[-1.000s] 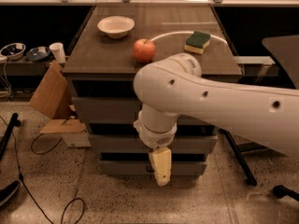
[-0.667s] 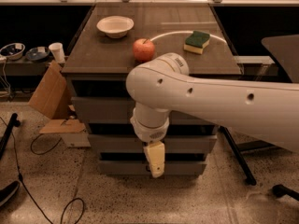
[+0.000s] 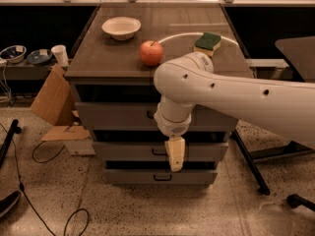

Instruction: Open top drawer

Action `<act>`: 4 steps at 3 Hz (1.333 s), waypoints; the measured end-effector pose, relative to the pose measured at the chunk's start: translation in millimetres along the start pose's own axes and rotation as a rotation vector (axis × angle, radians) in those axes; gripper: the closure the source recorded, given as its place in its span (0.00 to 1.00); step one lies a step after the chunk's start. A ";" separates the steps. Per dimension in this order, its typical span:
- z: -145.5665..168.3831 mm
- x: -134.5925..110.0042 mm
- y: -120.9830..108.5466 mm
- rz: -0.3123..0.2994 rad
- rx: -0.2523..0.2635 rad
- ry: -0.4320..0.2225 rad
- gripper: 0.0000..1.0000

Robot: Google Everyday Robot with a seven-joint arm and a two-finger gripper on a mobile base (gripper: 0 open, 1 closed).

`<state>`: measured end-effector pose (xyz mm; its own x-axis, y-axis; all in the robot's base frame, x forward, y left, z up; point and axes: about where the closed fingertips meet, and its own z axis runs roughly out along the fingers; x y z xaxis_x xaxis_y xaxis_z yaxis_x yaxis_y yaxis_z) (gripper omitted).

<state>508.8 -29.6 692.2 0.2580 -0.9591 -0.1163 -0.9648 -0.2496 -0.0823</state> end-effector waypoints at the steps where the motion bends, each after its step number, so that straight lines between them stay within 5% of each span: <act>1: 6.1 17.9 -8.8 0.039 0.004 -0.009 0.00; 4: 21.3 2.2 -25.3 0.067 0.015 -0.040 0.00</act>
Offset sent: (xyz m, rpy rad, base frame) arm 0.0247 -0.0057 -0.0214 0.0422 0.0067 -0.0648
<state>534.8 -22.6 673.0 0.1952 -0.9675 -0.1610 -0.9792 -0.1829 -0.0882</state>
